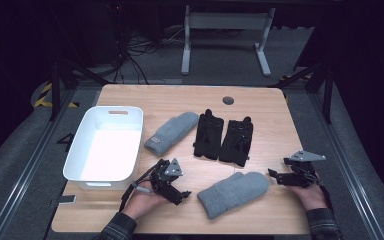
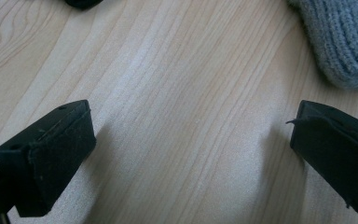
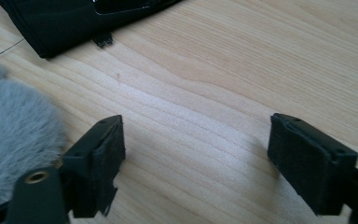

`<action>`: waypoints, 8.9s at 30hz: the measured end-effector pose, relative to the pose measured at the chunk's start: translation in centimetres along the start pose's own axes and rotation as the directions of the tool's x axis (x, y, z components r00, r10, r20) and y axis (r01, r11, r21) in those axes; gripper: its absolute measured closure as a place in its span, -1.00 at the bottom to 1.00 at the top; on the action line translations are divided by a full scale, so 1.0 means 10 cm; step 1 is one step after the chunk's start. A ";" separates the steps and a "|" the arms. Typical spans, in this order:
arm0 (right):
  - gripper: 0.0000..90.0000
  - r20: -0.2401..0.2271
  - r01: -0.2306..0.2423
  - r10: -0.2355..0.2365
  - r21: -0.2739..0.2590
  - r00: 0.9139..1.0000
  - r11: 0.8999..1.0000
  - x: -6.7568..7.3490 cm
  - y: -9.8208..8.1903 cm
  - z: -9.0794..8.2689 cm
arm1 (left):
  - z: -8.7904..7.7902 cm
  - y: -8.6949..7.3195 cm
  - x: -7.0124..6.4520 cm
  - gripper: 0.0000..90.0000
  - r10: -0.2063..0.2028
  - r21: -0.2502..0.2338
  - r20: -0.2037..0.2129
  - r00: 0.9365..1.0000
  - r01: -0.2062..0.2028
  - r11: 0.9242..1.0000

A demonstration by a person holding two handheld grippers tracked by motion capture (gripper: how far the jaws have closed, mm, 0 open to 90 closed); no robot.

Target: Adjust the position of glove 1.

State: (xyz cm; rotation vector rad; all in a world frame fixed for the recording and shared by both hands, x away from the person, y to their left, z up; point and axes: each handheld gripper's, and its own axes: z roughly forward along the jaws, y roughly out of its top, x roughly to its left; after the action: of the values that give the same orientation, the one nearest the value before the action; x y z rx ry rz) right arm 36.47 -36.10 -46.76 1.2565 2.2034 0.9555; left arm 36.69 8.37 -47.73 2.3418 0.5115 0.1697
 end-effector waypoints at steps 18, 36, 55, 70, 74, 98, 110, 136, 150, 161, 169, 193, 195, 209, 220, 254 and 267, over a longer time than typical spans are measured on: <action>-0.65 -0.001 0.000 0.000 0.002 1.000 1.000 0.00 0.00 0.01 | -0.14 0.25 0.12 -0.79 -0.076 -0.009 -0.002 0.997 0.076 0.997; -0.66 0.000 0.001 -0.001 0.002 1.000 1.000 0.00 0.00 0.01 | -0.18 0.58 0.39 -0.70 -0.161 -0.063 -0.090 0.983 0.156 0.986; -0.66 -0.002 -0.001 0.001 0.004 1.000 1.000 0.00 0.01 0.01 | -0.11 0.95 0.92 -0.38 -0.237 -0.086 -0.243 0.941 0.222 0.971; -0.66 -0.002 -0.001 0.001 0.003 1.000 1.000 0.00 0.01 0.01 | 0.20 0.81 1.21 -0.11 -0.287 0.013 -0.284 0.915 0.303 0.953; -0.66 -0.002 -0.002 0.002 0.003 1.000 1.000 0.00 0.01 0.01 | 0.23 0.78 1.23 0.07 -0.291 0.035 -0.287 0.913 0.314 0.949; -0.66 -0.002 -0.002 0.002 0.003 1.000 1.000 0.00 0.01 0.01 | -0.13 0.92 1.18 0.93 -0.380 -0.079 -0.265 0.886 0.373 0.925; -0.66 -0.001 -0.002 0.002 0.003 1.000 1.000 0.00 0.01 0.01 | -0.41 1.06 1.07 0.94 -0.411 -0.133 -0.120 0.904 0.396 0.909; -0.65 -0.002 -0.004 0.004 0.002 1.000 1.000 0.00 0.01 0.01 | -0.46 1.34 0.43 0.95 -0.302 -0.101 0.086 0.949 0.310 0.945; -0.65 -0.002 -0.004 0.004 0.002 1.000 1.000 0.00 0.01 0.01 | -0.21 1.49 -0.05 0.95 -0.250 -0.055 0.151 0.956 0.261 0.964; -0.65 -0.003 -0.005 0.005 0.002 1.000 1.000 0.00 0.01 0.01 | -0.19 1.51 -0.32 0.95 -0.249 -0.018 0.122 0.961 0.253 0.967; -0.65 -0.003 -0.005 0.005 0.002 1.000 1.000 0.00 0.01 0.01 | 0.00 1.51 -0.48 0.94 -0.234 0.013 0.155 0.960 0.235 0.972; -0.65 -0.003 -0.004 0.004 0.002 1.000 1.000 0.00 0.01 0.01 | -0.02 1.47 -0.45 0.76 -0.107 0.020 0.203 0.973 0.105 0.994; -0.65 -0.003 -0.004 0.004 0.002 1.000 1.000 0.00 0.01 0.01 | -0.04 1.41 -0.36 0.96 -0.097 0.039 0.189 0.977 0.091 0.995; -0.63 0.001 -0.004 0.004 0.001 1.000 1.000 0.00 0.01 0.01 | -0.02 0.80 0.11 1.00 -0.176 0.103 0.112 0.978 0.165 0.981; -0.63 0.002 -0.006 0.006 0.001 1.000 1.000 0.00 0.01 0.01 | 0.13 0.55 0.08 1.00 -0.201 0.168 0.157 0.967 0.174 0.970; -0.62 0.004 -0.008 0.008 -0.001 1.000 1.000 0.00 0.01 0.01 | -0.06 0.65 -0.12 0.90 -0.251 0.082 0.329 0.910 0.238 0.968; -0.62 0.004 -0.007 0.007 0.000 1.000 1.000 0.00 0.01 0.01 | -0.08 0.92 -0.06 0.05 -0.131 -0.047 0.299 0.945 0.151 0.987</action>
State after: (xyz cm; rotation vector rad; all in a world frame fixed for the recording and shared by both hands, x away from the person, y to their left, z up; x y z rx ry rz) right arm 36.58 -36.08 -46.76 1.2662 2.1969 0.9550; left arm 38.84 2.49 -40.85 2.2015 0.5125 -0.2239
